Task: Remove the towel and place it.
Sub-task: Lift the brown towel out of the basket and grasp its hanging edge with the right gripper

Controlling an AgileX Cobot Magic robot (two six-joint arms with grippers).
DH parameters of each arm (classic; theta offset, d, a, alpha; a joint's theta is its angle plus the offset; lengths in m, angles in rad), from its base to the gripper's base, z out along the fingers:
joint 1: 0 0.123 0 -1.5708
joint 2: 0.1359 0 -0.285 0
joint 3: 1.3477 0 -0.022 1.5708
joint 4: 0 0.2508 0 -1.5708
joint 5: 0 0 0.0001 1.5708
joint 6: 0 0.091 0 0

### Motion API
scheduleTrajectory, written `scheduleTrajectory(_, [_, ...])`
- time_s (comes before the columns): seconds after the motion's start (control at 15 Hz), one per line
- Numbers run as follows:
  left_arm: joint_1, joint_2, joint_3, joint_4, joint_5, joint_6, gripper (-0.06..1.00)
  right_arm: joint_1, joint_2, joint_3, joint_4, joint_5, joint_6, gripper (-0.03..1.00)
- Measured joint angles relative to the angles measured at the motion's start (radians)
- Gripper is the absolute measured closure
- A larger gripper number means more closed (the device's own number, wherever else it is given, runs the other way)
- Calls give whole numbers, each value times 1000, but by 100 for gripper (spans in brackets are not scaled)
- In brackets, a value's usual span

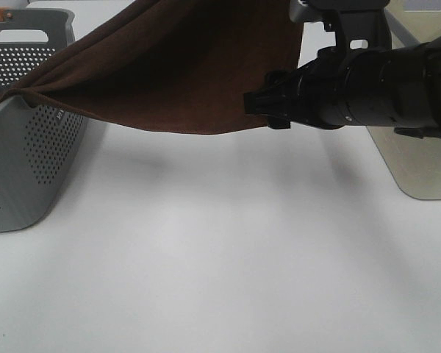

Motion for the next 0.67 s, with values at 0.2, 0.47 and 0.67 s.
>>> scheduleTrajectory(0.2, [0, 0, 0, 8, 0, 0, 94, 0, -3, 0, 173, -76, -217, 48])
scheduleTrajectory(0.47, [0, 0, 0, 8, 0, 0, 94, 0, -7, 0, 211, 9, -282, 51])
scheduleTrajectory(0.67, [0, 1, 0, 8, 0, 0, 94, 0, -5, -15, 181, 49, -285, 48])
